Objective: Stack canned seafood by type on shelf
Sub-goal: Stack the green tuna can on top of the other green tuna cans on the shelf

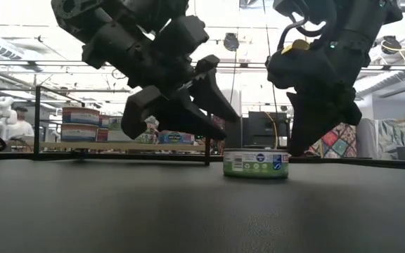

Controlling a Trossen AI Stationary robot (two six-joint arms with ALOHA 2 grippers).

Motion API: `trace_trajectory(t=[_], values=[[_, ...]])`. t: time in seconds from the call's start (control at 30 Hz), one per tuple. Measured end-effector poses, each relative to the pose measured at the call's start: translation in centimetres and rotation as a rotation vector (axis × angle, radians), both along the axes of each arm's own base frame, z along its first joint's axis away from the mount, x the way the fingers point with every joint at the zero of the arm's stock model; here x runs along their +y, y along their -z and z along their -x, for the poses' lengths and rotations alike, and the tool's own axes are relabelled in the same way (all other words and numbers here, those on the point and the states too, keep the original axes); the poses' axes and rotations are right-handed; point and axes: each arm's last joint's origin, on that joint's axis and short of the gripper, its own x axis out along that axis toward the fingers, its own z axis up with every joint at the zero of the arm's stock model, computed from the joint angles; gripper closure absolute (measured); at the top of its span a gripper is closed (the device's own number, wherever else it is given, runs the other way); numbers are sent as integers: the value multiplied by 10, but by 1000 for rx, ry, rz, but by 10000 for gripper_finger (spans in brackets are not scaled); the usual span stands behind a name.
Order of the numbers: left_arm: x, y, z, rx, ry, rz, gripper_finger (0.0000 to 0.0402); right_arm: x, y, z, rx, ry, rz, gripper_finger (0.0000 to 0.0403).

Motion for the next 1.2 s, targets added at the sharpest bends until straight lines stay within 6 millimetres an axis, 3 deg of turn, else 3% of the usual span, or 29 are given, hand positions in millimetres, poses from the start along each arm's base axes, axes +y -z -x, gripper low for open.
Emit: trace_trajectory(t=[0.53, 1.2], values=[[13, 12, 7, 144, 11, -104, 186, -14, -3, -11, -86, 57, 2, 403], [13, 13, 8, 153, 133, -276, 245, -20, -4, -14, -100, 61, 7, 403]])
